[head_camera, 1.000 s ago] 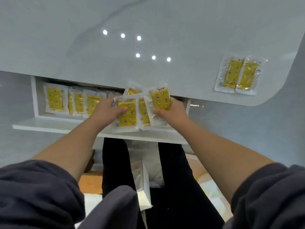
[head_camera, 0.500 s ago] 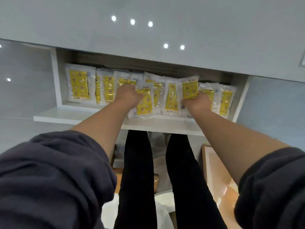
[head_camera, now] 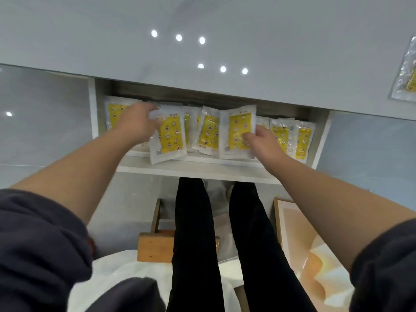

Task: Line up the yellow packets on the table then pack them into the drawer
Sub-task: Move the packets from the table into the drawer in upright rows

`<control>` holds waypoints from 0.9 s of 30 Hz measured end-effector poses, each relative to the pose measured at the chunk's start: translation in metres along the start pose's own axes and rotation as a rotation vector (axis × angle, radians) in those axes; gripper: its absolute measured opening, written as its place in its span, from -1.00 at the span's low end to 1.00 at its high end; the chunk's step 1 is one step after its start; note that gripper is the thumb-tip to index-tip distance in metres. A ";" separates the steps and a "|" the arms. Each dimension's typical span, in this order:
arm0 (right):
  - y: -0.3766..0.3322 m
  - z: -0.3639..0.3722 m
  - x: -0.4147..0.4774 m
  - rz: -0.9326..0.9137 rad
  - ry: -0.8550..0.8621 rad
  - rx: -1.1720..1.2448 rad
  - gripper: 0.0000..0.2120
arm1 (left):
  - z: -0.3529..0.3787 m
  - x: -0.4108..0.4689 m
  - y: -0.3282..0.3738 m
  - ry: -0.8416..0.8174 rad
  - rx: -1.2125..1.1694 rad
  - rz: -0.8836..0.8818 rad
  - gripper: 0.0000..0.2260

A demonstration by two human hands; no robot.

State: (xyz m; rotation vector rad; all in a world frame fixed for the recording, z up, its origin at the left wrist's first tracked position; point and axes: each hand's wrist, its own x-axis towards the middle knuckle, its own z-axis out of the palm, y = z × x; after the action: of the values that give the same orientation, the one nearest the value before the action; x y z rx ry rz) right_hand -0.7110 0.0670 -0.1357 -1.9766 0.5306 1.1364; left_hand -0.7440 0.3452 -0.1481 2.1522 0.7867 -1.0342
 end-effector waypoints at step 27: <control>0.017 -0.001 0.068 -0.073 0.054 -1.267 0.04 | 0.049 0.047 0.008 -0.082 0.808 0.375 -0.03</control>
State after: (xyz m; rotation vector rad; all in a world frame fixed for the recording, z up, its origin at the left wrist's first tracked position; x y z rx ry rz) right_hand -0.6867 0.0579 -0.2010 -3.0170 -0.3900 1.5529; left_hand -0.7362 0.3152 -0.2096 2.7318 -0.1355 -1.3625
